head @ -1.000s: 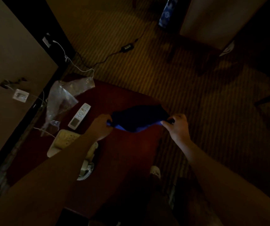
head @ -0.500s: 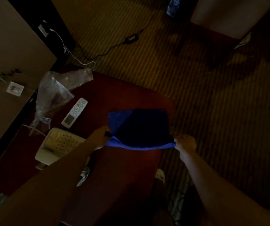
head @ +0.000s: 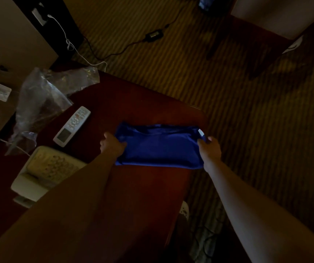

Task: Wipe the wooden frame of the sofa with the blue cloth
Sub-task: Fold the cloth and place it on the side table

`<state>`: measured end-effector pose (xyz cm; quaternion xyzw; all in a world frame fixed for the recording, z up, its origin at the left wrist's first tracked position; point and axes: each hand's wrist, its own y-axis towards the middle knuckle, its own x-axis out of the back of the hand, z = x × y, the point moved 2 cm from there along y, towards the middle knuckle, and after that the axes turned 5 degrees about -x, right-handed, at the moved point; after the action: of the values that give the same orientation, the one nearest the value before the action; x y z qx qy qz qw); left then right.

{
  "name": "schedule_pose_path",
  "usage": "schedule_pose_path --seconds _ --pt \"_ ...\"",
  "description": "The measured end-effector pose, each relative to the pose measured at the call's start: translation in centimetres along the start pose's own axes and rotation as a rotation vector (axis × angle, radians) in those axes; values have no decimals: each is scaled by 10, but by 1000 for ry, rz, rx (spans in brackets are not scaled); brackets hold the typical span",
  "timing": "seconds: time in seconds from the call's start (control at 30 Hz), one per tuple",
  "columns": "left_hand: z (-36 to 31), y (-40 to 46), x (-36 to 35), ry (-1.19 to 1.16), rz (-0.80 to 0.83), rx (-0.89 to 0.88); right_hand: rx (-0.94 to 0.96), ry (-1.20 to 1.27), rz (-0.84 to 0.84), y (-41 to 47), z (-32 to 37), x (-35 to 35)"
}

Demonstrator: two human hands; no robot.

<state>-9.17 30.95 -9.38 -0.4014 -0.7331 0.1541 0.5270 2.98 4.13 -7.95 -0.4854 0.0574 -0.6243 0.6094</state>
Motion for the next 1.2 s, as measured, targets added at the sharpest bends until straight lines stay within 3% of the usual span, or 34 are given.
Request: schedule_pose_path --seconds 0.13,0.27,0.33,0.43,0.53,0.63,0.7,0.73,0.9,0.97,1.07,1.2 --pt "25 -5 -23 12 108 209 -171 -18 42 0 -36 -6" --pt "44 -9 -34 -129 91 249 -368 107 173 1 -58 -13" --pt "48 -13 -36 -233 42 246 -392 181 149 2 -62 -14" --pt "46 -22 -35 -359 -46 233 -265 238 31 6 -58 -15" --pt "42 -36 -32 -636 -107 175 -136 363 -166 -14 -31 -15" --pt "42 -50 -28 -967 -126 160 230 154 -229 -46 3 -28" --pt "44 -56 -27 -1068 -73 118 539 84 -128 -70 17 -45" --pt "47 -55 -27 -1111 -34 108 608 72 -5 -83 21 -55" --pt "54 -52 -28 -1251 119 71 648 -231 637 -125 15 -113" --pt "59 -50 -28 -1306 116 164 577 -237 708 -127 5 -126" --pt "64 -44 -28 -1106 141 144 516 -182 505 -113 -9 -124" --pt "61 -38 -33 -852 107 55 479 -313 256 -79 -20 -108"
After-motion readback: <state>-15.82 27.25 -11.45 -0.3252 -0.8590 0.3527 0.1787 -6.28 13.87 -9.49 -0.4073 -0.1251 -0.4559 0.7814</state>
